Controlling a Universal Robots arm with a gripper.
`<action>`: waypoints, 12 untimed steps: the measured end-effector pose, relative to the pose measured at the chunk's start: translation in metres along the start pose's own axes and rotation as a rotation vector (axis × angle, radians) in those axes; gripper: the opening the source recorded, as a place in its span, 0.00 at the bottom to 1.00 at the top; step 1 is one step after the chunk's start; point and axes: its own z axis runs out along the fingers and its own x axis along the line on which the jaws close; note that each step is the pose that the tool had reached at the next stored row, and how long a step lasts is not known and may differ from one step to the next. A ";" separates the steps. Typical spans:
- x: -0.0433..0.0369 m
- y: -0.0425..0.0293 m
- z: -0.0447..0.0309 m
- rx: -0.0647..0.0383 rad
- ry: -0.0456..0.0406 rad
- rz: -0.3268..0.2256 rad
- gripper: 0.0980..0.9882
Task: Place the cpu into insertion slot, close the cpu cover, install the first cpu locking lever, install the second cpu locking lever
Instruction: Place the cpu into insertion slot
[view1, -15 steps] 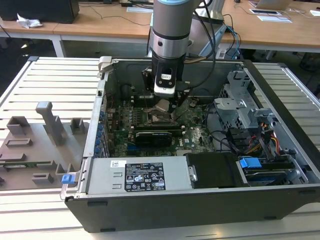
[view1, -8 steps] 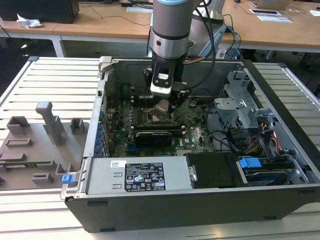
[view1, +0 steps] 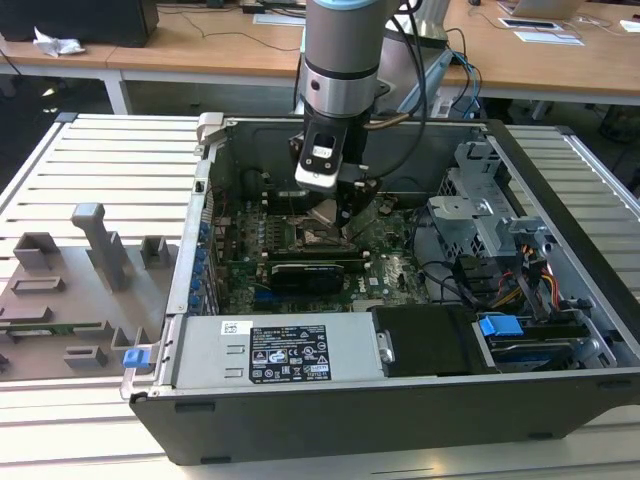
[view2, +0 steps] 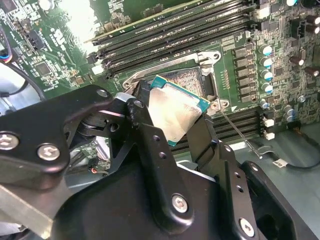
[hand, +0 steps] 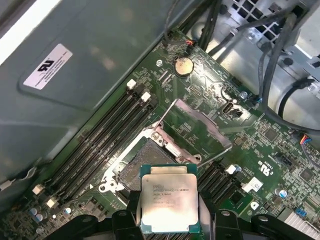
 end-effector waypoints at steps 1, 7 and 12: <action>0.0000 0.0000 0.0000 0.000 -0.0005 0.008 0.50; 0.0000 0.0000 0.0000 -0.001 -0.0040 0.069 0.50; 0.0000 0.0000 0.0000 -0.002 -0.0078 0.136 0.50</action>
